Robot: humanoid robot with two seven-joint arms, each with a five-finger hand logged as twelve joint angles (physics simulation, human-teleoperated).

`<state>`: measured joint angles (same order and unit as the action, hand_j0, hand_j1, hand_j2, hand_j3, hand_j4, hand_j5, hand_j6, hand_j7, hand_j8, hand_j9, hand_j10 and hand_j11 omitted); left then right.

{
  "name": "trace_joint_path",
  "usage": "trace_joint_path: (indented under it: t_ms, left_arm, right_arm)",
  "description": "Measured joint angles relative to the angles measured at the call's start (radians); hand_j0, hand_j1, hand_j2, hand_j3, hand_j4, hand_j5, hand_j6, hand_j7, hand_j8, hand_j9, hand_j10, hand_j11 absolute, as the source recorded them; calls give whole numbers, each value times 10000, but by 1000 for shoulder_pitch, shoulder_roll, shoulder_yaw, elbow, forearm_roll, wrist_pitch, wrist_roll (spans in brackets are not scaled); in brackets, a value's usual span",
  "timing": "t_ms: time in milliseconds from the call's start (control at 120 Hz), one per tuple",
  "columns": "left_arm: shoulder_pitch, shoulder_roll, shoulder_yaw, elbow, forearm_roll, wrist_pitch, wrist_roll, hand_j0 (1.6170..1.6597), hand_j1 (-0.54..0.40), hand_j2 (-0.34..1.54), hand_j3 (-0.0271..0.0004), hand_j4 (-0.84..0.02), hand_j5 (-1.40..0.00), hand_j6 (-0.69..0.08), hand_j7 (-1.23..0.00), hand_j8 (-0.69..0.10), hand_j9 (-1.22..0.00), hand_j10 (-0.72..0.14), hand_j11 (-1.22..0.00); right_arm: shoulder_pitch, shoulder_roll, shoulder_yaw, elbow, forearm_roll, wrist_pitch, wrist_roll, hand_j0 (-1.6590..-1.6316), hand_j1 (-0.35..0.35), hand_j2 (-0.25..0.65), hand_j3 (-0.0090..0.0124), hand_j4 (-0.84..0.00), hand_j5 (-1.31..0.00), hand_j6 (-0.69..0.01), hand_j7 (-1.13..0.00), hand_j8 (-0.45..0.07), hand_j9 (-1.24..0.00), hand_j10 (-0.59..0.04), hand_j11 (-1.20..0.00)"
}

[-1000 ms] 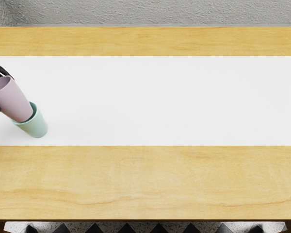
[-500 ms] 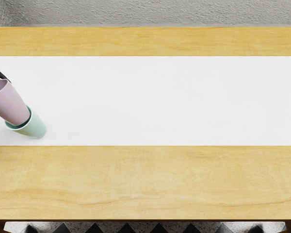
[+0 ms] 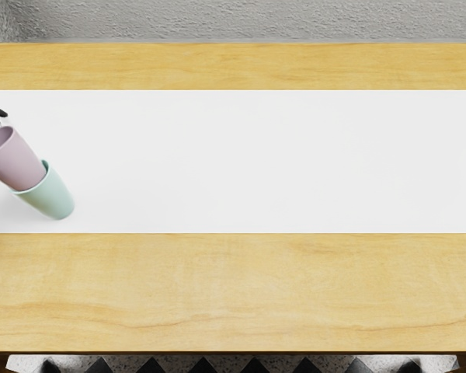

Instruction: Pick up cup and place in cup with left hand

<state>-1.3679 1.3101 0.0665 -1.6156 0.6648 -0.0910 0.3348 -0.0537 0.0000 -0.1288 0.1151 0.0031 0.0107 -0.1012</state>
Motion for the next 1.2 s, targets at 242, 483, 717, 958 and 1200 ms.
trace_joint_path:
  t_ms: [242, 483, 717, 958, 1200]
  left_arm:
    - [4, -7, -1, 0, -3, 8, 0, 16577, 1375, 529, 0, -1829, -2448, -1783, -2450, -1865, -2426, -1937, -2421]
    - [4, -8, -1, 0, -7, 9, 0, 16579, 1824, 367, 0, -1527, -1906, -1528, -1902, -1550, -1890, -1552, -1885]
    - [4, -7, -3, -1, -9, 8, -5, 16580, 2124, 288, 0, -1299, -1562, -1315, -1556, -1319, -1548, -1299, -1543]
    - [-1, 0, -54, -4, -11, -2, -66, 16580, 2715, 181, 0, -822, -919, -845, -912, -842, -905, -814, -899]
    - [-1, -7, -143, -6, -230, -206, -197, 16580, 3146, 95, 0, -436, -437, -458, -431, -455, -425, -429, -420]
  right_arm:
    - [0, 0, 0, 0, 0, 0, 0, -16581, -3290, -33, 0, -173, -219, -176, -218, -174, -219, -172, -219]
    - [0, 0, 0, 0, 0, 0, 0, -16581, -3290, -33, 0, -173, -219, -176, -218, -174, -219, -172, -219]
    - [0, 0, 0, 0, 0, 0, 0, -16581, -3290, -33, 0, -173, -219, -176, -218, -174, -219, -173, -219]
    - [0, 0, 0, 0, 0, 0, 0, -16581, -3290, -33, 0, -173, -219, -175, -218, -174, -219, -172, -219]
    - [0, 0, 0, 0, 0, 0, 0, -16581, -3290, -33, 0, -173, -219, -175, -218, -174, -219, -172, -219]
